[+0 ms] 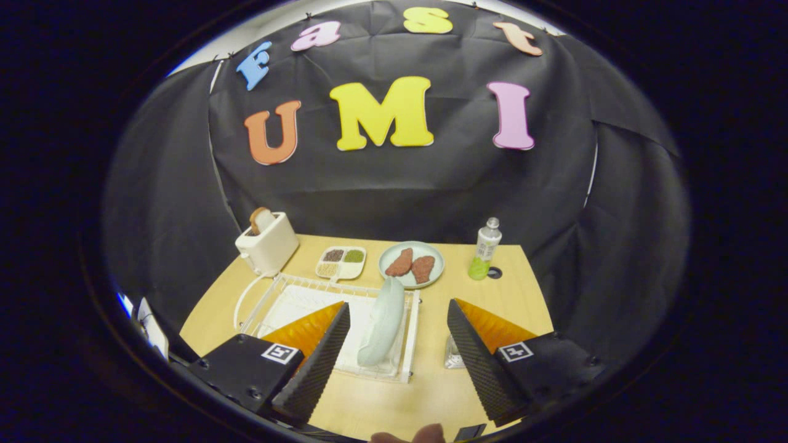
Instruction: Take the plate from the dish rack, then take the spoon from the basket and place it into the plate.
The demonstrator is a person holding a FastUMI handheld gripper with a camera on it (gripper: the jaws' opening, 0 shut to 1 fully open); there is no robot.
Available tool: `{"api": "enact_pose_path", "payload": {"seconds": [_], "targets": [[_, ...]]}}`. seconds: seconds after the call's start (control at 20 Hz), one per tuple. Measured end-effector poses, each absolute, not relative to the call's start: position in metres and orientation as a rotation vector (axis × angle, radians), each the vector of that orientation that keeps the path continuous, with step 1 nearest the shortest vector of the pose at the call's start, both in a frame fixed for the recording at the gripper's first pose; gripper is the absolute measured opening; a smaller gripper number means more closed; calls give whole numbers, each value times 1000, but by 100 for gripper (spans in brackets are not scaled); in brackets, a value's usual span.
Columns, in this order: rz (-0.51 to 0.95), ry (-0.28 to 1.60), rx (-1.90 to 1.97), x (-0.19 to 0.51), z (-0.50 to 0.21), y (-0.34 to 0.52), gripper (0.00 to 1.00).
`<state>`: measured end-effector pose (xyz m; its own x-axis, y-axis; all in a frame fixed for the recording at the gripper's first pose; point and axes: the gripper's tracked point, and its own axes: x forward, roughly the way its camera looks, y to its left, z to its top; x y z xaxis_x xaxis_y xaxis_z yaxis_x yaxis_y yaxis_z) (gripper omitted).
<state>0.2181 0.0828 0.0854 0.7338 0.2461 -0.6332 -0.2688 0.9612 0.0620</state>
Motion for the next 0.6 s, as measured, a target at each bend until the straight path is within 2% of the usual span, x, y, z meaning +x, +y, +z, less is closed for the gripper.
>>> {"api": "enact_pose_path", "payload": {"seconds": [0.2,0.6], "targets": [[248,827,-63,258,55,94,100],[216,1082,27,285,-19,117,100]]}}
